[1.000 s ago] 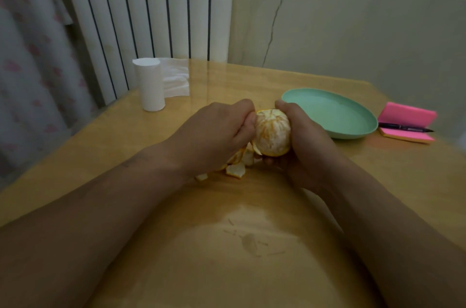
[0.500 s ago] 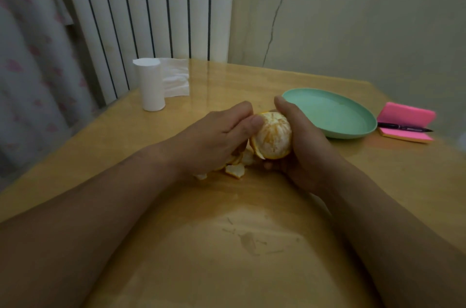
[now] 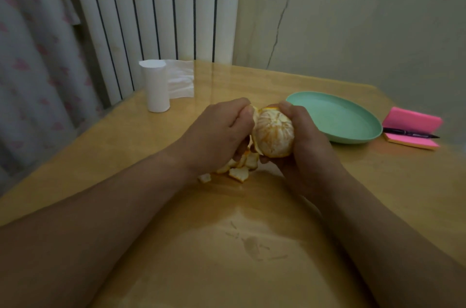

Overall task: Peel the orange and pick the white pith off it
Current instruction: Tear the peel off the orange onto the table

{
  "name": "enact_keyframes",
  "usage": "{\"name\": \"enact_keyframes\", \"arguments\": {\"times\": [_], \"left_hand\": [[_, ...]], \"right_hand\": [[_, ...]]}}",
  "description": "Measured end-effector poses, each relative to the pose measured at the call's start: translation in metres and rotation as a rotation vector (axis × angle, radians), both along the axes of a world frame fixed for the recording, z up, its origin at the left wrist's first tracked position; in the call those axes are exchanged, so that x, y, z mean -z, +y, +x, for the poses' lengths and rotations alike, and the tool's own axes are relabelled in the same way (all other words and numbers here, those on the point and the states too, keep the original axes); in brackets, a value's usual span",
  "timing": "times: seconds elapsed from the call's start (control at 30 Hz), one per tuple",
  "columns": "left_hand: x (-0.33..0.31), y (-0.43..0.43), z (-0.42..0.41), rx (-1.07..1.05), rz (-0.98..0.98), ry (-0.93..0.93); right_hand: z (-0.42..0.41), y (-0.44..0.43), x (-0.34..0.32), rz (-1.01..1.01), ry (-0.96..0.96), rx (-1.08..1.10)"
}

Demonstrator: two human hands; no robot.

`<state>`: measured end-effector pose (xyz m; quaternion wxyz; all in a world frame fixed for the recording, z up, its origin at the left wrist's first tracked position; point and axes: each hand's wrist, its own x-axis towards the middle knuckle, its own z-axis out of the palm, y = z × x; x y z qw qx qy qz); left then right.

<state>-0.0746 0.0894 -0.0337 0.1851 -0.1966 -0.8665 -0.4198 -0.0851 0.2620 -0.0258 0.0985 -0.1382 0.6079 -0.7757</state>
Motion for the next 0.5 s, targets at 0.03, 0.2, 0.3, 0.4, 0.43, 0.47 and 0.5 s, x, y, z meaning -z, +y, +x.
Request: {"name": "enact_keyframes", "arguments": {"times": [0.03,0.2,0.3,0.4,0.43,0.47,0.5], "left_hand": [[-0.0008,0.0006,0.0009,0.024,0.065,-0.043],[-0.0048,-0.0024,0.0037,0.107,0.095,-0.181],[-0.0038,-0.0046,0.002,0.075,0.014,-0.139],[-0.0016,-0.0065,0.0019,-0.014,-0.136,0.014],[-0.0006,-0.0058,0.0014,-0.036,-0.152,0.055],[0.0006,-0.0042,0.0014,-0.048,-0.139,0.084],[0.0021,-0.0021,0.0011,-0.058,-0.109,0.103]], "right_hand": [[0.0004,-0.0001,-0.0002,-0.012,-0.007,-0.02],[-0.0035,0.0017,0.0045,0.0,-0.067,0.0],[-0.0026,0.0036,0.0032,0.021,-0.114,-0.082],[-0.0015,0.0041,0.0018,0.126,-0.161,-0.15],[-0.0017,0.0037,0.0016,0.127,-0.164,-0.156],[-0.0018,0.0031,0.0017,0.096,-0.165,-0.157],[-0.0014,0.0021,0.0016,0.051,-0.167,-0.152]]}}
